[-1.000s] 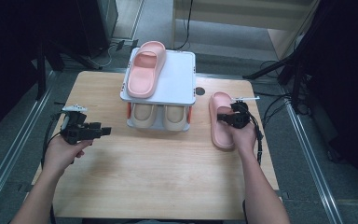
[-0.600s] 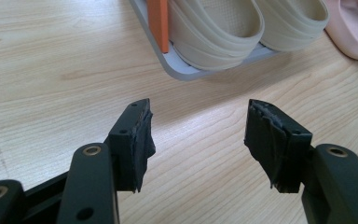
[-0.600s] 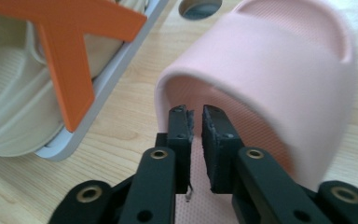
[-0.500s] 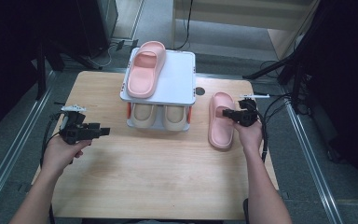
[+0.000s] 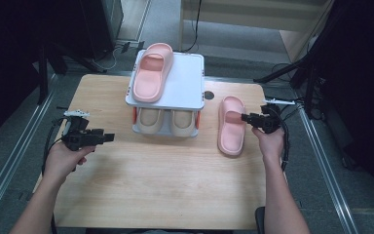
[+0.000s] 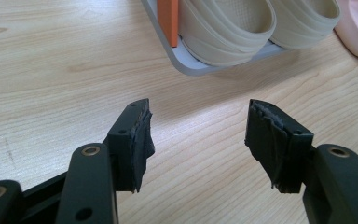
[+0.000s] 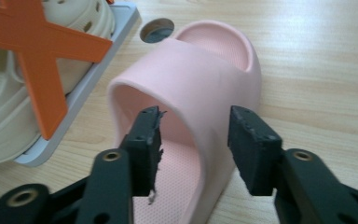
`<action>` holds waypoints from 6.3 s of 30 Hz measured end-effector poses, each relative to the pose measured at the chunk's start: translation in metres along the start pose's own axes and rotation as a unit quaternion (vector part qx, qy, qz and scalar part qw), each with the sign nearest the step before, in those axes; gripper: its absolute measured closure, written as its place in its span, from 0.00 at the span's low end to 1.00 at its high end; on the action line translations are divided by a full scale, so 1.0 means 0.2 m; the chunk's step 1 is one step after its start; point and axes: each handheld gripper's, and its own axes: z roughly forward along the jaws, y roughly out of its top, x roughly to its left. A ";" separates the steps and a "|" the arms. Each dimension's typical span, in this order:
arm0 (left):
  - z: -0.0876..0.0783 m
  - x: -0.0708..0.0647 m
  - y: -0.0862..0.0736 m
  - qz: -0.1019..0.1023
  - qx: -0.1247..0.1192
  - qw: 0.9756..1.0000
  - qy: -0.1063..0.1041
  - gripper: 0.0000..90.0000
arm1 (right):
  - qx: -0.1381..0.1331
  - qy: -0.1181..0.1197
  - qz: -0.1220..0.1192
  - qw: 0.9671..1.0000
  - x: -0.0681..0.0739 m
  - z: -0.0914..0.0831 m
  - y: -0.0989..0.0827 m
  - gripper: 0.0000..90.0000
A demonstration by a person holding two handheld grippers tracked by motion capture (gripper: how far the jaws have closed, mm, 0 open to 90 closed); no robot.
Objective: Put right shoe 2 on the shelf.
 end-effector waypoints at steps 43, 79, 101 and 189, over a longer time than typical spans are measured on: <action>0.06 0.00 -0.01 -0.001 0.019 1.000 -0.006 0.45 | 0.045 -0.057 0.049 0.996 -0.06 0.15 -0.02 0.93; 0.10 0.00 0.01 0.007 0.019 1.000 -0.012 0.45 | 0.042 -0.067 -0.001 0.997 0.20 -0.10 0.45 0.91; 0.16 -0.02 0.06 0.017 0.029 0.999 -0.033 0.47 | 0.037 -0.081 -0.041 0.995 0.49 -0.11 0.83 0.90; 0.18 -0.04 0.08 0.035 0.034 0.998 -0.044 0.47 | 0.037 -0.019 -0.105 0.994 1.00 0.20 0.83 0.69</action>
